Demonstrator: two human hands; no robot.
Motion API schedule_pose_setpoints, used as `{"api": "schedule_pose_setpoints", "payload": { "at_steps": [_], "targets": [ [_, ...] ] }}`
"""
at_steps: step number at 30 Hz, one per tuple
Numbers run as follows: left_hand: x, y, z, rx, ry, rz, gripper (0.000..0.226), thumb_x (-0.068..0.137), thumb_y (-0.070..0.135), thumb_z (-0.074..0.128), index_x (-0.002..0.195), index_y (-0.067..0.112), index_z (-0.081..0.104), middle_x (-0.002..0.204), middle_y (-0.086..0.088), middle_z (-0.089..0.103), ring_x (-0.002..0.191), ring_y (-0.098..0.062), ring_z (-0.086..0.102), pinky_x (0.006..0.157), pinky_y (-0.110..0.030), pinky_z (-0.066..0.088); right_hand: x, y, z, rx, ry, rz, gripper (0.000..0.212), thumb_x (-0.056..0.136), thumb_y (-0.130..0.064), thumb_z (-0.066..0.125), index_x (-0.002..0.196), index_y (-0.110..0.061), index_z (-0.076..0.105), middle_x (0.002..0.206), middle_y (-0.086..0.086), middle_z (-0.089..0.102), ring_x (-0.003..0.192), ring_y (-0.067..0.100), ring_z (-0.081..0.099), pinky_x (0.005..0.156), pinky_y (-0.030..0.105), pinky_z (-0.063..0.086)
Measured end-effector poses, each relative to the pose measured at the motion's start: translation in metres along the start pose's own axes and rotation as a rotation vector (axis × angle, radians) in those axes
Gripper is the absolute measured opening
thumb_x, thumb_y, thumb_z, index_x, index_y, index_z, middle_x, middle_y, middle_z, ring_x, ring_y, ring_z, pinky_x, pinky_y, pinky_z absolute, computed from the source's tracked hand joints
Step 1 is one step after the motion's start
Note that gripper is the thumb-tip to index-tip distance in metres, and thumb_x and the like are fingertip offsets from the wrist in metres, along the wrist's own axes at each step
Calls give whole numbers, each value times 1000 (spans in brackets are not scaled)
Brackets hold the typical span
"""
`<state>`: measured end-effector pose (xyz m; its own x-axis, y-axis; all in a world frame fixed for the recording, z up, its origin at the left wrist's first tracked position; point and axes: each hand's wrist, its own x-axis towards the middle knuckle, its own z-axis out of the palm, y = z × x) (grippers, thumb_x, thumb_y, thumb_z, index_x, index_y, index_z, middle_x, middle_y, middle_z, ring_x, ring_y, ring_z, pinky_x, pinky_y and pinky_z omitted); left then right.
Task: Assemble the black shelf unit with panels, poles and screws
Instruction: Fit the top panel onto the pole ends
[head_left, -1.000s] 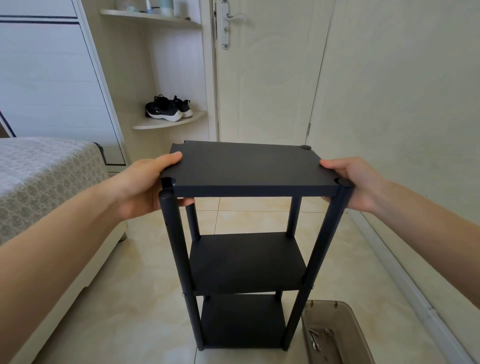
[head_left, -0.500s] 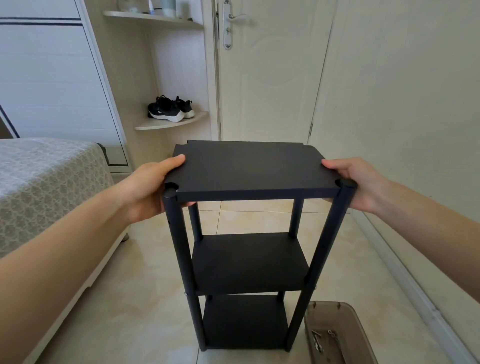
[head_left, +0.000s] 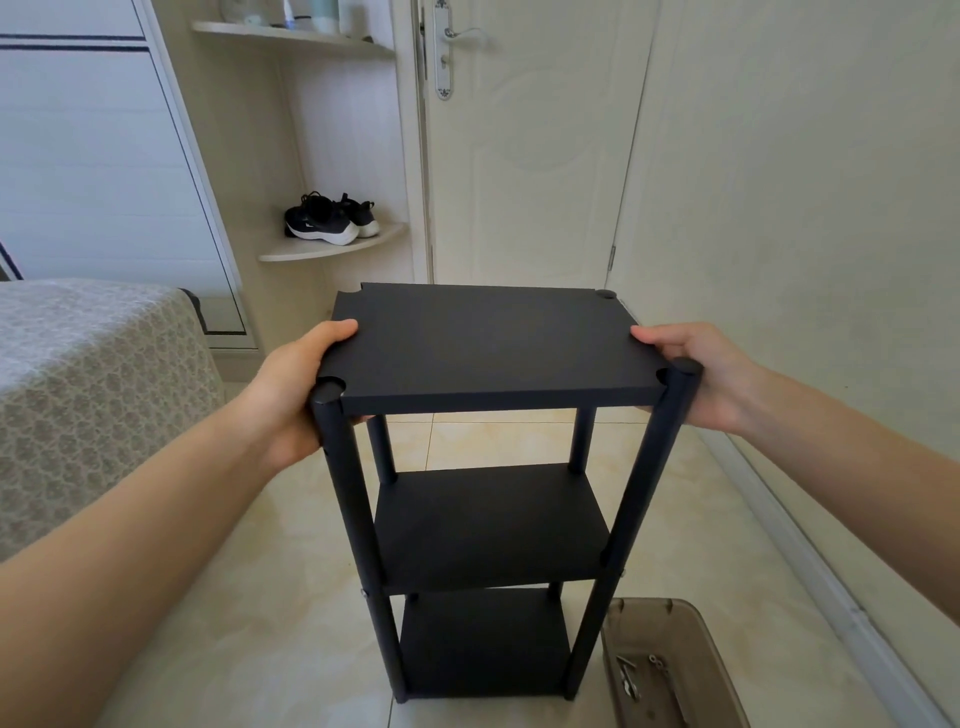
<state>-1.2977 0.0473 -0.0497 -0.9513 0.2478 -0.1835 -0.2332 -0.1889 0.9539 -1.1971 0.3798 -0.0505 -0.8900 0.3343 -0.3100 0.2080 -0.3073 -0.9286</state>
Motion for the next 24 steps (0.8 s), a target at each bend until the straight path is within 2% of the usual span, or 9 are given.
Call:
{"api": "schedule_pose_setpoints", "payload": {
  "at_steps": [5,7,9,11,14,16,19,21,24],
  "targets": [
    [-3,-4,5,-78,59,33,17,93,34,67,99,19,65,70,5,75,56,-11,71,50,-23,57,-6,4,1,-14,50,-58,29,99,-29,51,120,-10,58,90,6,75,76,22,73,60,35,59],
    [-5,-5,7,-94,77,43,15,93,33,66,97,19,65,68,6,75,55,-11,71,51,-23,57,-7,9,1,-43,186,-87,30,102,-31,45,112,-7,60,94,10,72,80,26,71,71,41,59],
    [-7,-6,10,-104,109,53,14,93,34,66,94,20,65,67,6,75,54,-10,71,56,-24,57,-8,14,1,-89,338,-119,28,103,-30,43,113,-9,58,97,9,66,85,26,65,78,42,55],
    [-10,-7,13,-117,142,67,13,94,35,65,94,21,64,66,7,75,54,-10,71,65,-29,56,-8,18,0,-119,440,-123,30,103,-29,42,118,-8,57,102,8,61,90,26,60,74,37,51],
    [-13,-9,17,-142,188,93,12,95,34,64,96,21,63,64,8,74,54,-9,71,69,-33,57,-15,27,5,-87,499,-91,38,102,-35,41,129,-11,52,92,5,49,84,22,51,64,34,47],
    [-16,-12,21,-161,218,103,13,95,33,64,99,21,64,69,7,75,59,-11,72,73,-34,58,-27,36,17,-21,410,-12,44,101,-43,43,131,-12,48,89,6,53,79,23,56,61,37,50],
    [-22,-17,32,-200,265,106,19,94,35,63,105,20,63,87,3,75,73,-16,71,80,-37,58,-47,46,46,75,69,168,56,96,-56,50,125,-8,47,94,17,73,82,31,73,67,45,60],
    [-29,-22,40,-216,281,113,16,95,36,62,99,20,63,81,4,76,77,-17,71,82,-37,57,-50,46,64,104,-117,189,55,93,-55,55,127,-13,42,98,21,74,89,36,73,79,51,59],
    [-41,-30,53,-234,287,145,17,97,35,59,86,22,61,61,12,72,76,-15,69,80,-31,56,-51,39,90,152,-187,125,52,94,-40,62,132,-12,39,110,25,70,94,39,72,89,52,55]
  ]
}}
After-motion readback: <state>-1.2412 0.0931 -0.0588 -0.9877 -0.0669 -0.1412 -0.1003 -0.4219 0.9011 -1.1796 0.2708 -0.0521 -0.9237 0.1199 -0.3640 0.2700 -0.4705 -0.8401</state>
